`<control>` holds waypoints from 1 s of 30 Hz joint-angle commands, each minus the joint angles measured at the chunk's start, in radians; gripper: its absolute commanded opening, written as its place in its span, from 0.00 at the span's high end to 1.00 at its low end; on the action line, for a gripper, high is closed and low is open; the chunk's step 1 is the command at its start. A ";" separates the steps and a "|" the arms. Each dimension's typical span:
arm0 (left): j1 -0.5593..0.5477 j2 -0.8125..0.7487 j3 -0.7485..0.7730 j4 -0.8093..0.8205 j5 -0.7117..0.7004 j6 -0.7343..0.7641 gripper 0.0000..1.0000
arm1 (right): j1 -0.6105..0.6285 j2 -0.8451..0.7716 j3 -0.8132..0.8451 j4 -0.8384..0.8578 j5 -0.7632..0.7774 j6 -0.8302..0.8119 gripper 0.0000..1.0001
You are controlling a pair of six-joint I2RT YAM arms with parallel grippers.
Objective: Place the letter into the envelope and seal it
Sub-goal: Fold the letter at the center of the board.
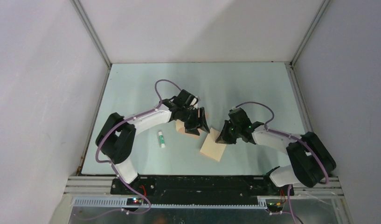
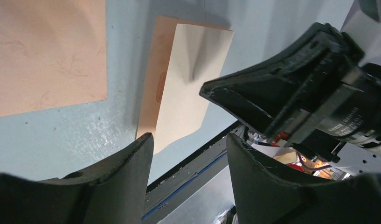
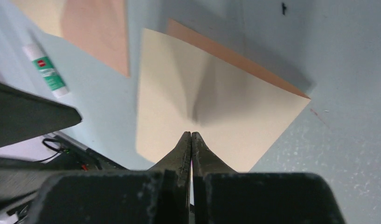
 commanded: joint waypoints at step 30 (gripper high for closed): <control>-0.054 0.097 0.079 -0.088 -0.105 0.107 0.30 | -0.040 -0.173 0.003 -0.149 0.124 -0.094 0.56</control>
